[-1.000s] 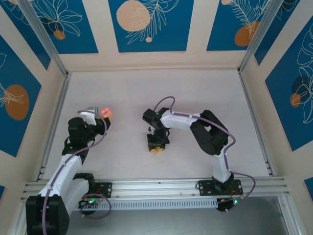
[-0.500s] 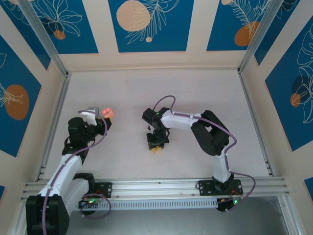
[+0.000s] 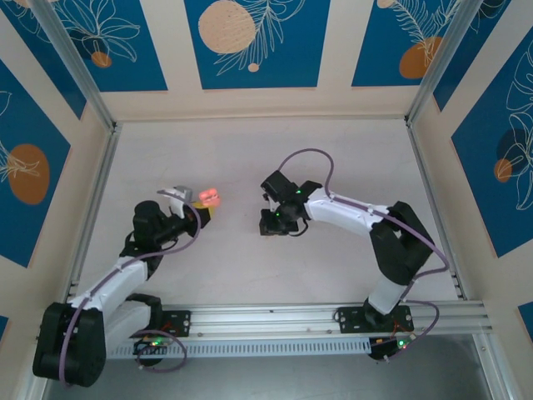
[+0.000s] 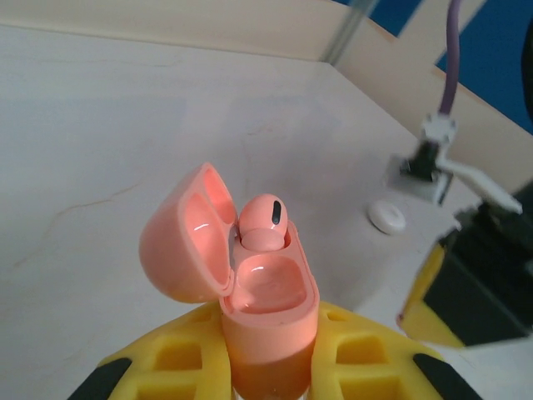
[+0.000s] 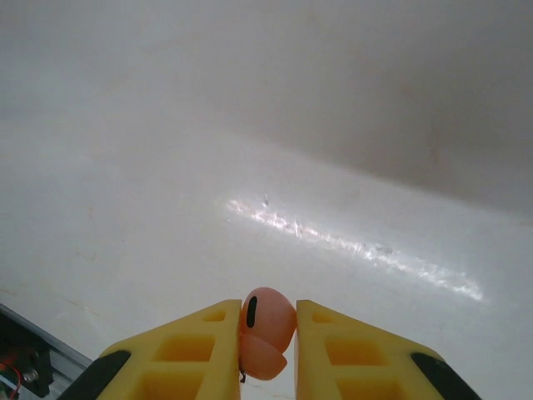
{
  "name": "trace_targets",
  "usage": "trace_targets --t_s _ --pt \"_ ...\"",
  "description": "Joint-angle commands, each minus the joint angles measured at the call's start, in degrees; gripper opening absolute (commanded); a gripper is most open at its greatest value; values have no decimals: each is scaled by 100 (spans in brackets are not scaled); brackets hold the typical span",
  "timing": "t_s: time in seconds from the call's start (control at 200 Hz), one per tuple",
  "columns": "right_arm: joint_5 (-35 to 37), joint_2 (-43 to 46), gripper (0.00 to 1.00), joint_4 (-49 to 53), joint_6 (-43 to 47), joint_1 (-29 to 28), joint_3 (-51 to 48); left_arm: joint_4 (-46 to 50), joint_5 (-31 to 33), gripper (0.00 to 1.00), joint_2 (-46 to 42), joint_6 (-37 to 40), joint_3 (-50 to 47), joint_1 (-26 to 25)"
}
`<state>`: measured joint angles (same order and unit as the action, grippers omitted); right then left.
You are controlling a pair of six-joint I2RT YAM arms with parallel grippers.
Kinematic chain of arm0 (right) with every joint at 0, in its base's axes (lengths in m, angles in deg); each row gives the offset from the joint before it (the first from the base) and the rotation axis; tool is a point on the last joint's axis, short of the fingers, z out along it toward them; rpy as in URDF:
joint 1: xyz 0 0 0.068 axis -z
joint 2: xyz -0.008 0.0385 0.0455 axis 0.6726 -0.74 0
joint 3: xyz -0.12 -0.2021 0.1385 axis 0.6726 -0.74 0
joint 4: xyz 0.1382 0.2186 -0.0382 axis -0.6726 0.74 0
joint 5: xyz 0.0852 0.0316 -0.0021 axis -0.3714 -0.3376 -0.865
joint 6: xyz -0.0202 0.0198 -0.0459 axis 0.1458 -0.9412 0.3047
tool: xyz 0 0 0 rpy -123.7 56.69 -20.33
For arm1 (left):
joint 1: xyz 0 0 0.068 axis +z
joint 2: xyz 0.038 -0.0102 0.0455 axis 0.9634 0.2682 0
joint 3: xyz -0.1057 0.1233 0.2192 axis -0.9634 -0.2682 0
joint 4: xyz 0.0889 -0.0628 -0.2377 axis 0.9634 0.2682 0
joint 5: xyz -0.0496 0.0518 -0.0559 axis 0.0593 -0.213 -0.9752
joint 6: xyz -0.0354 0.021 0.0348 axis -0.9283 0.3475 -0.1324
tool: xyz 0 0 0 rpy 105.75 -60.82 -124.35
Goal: Insert wireless bluetooth earbuds into charging case
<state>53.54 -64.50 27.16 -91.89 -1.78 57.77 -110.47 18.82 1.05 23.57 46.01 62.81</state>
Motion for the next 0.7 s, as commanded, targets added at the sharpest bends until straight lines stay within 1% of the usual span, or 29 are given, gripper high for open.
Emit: trace_targets --t_s 0.0,0.135,0.235,0.455,0.695 --pt "275 455 20 -486 298 127 -197 -836 -486 14 265 459 0 -285" --pt "232 857 19 -872 858 215 -243 -853 -636 14 710 949 228 -736" --pt "288 1100 19 -1048 1255 204 -267 -924 -697 13 1005 1181 384 -969" --pt "296 1522 19 -1488 1894 196 -431 -1243 -1073 13 1463 1314 599 -1133" --pt "-63 1855 19 -2149 2632 117 -625 -1210 -1392 13 1586 1505 801 -1254"
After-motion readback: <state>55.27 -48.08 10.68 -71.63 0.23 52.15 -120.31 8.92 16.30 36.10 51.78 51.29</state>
